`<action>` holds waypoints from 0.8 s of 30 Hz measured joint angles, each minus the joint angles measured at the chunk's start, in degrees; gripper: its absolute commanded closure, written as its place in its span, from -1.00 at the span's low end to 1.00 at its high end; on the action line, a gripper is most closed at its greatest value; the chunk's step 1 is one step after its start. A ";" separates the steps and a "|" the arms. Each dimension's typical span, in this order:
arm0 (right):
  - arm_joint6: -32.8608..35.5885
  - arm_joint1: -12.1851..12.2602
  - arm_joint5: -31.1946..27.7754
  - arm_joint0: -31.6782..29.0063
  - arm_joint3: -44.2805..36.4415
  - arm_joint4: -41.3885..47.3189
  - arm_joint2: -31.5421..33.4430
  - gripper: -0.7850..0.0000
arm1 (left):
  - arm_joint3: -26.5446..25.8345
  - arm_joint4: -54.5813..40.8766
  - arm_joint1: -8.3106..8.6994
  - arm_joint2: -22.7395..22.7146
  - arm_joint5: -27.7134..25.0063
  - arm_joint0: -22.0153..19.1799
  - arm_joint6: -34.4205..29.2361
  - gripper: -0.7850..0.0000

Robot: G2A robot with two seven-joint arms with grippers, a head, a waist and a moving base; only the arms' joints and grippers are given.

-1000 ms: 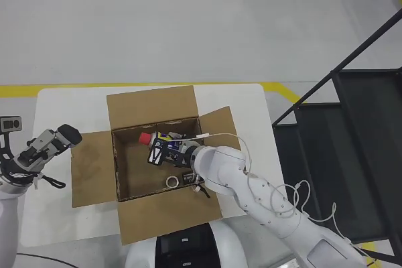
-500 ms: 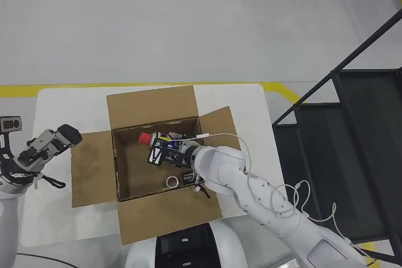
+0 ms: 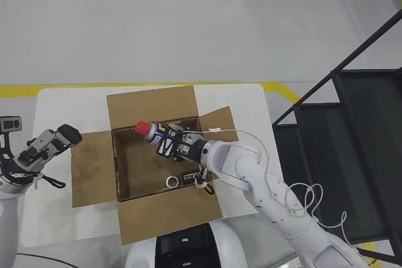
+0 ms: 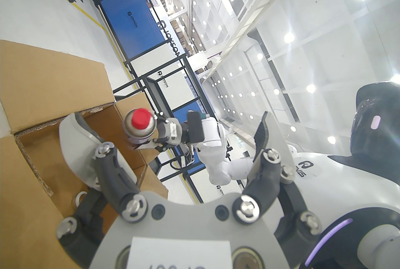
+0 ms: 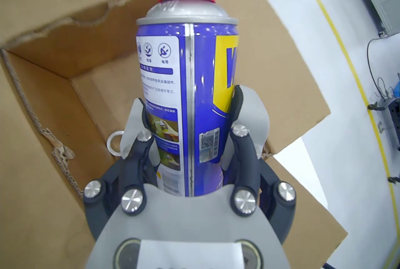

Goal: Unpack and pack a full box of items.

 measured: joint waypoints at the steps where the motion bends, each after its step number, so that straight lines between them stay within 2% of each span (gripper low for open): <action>1: -3.05 0.55 -1.38 -1.62 -0.80 1.18 3.01 1.00 | 0.00 0.00 0.00 0.00 0.00 0.00 0.00 -1.00; 10: -26.58 3.28 -6.90 -14.82 0.47 11.37 24.19 1.00 | 0.00 0.00 0.00 0.00 0.00 0.00 0.00 -1.00; 13: -31.80 3.43 -8.18 -16.73 0.82 13.79 26.30 1.00 | 0.00 0.00 0.00 0.00 0.00 0.00 0.00 -1.00; 24: -31.19 3.42 -8.12 -16.63 0.79 13.68 26.18 1.00 | 0.00 0.00 0.00 0.00 0.00 0.00 0.00 -1.00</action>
